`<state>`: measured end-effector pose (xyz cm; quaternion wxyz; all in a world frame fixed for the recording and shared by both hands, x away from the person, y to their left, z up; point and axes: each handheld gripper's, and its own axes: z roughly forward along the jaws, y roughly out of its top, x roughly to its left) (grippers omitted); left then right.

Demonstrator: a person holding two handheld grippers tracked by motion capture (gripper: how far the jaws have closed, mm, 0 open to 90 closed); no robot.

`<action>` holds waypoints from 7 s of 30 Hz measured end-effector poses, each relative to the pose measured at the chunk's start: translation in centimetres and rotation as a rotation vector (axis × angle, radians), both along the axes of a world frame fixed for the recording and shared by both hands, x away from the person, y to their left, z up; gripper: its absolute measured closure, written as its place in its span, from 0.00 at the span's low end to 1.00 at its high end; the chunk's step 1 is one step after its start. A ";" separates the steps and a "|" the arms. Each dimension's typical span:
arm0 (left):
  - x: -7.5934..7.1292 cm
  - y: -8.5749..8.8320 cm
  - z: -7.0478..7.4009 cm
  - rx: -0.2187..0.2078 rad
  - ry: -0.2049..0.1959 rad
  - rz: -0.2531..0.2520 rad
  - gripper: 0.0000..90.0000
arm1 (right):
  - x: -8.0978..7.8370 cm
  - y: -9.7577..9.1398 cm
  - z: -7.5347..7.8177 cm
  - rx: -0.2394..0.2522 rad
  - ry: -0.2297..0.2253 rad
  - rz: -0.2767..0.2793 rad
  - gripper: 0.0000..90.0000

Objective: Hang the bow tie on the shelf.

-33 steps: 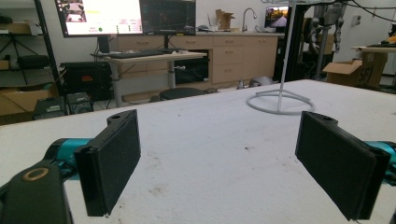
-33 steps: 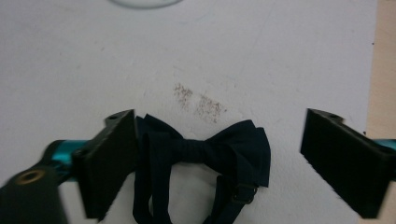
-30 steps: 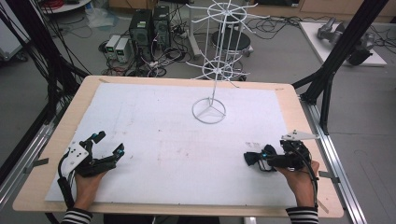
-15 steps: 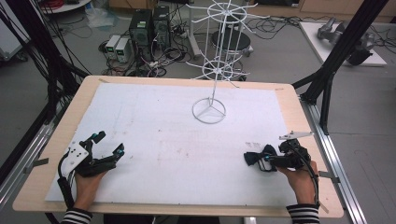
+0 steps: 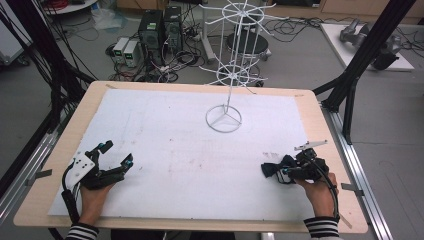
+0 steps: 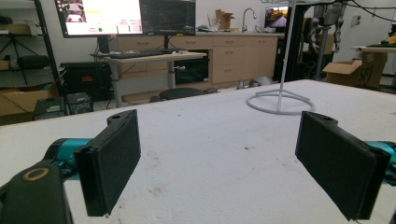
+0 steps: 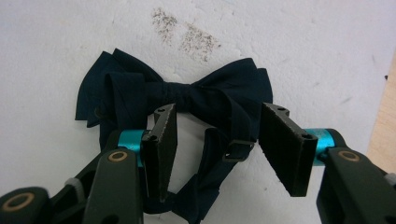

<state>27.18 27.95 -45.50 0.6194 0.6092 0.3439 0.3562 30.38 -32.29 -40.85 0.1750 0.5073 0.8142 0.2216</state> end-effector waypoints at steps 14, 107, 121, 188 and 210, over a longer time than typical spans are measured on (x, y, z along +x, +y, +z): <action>0.0 0.0 0.0 0.001 -0.002 0.001 0.16 | 0.0 0.0 -0.6 -0.032 0.022 -0.011 0.67; 0.1 0.0 0.0 0.009 0.008 0.000 0.16 | -1.6 0.7 3.0 0.477 -0.523 0.140 0.95; 0.1 0.0 0.0 0.007 0.010 0.001 0.16 | -1.2 2.5 4.4 0.507 -0.598 0.199 0.95; 0.0 -0.1 0.0 0.009 -0.001 -0.005 0.16 | 4.1 13.7 11.5 0.638 -0.725 0.406 0.95; 0.0 0.0 0.0 0.008 -0.004 -0.004 0.16 | 6.7 13.7 11.4 0.613 -0.717 0.370 0.95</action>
